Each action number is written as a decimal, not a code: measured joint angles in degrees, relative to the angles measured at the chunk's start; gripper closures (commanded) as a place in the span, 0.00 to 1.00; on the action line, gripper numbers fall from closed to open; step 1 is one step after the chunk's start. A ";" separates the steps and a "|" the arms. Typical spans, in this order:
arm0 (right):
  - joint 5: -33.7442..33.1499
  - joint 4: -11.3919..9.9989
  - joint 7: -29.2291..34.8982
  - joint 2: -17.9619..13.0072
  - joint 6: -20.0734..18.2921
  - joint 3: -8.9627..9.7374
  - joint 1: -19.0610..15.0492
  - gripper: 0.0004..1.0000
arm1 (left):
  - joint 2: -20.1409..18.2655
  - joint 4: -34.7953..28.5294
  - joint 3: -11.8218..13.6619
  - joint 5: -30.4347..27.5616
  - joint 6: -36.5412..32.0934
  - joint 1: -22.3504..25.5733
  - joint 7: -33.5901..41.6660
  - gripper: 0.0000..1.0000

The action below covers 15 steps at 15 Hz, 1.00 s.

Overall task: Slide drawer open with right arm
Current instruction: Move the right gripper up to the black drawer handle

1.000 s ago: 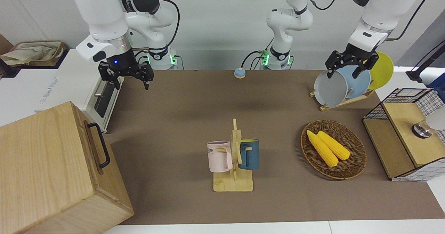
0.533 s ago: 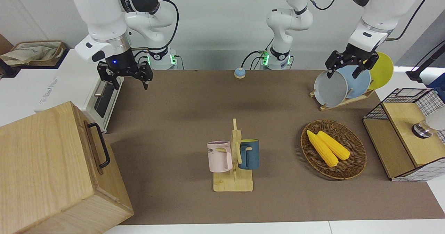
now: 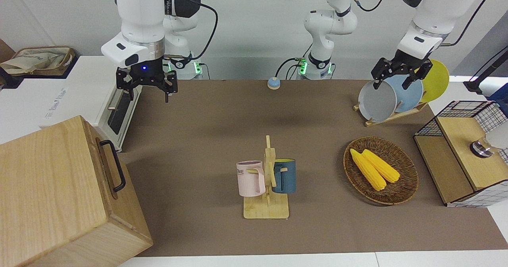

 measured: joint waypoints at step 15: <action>-37.78 -3.41 -0.01 6.05 7.71 10.00 -0.03 0.01 | 0.00 0.00 0.00 0.00 0.00 0.00 0.00 0.00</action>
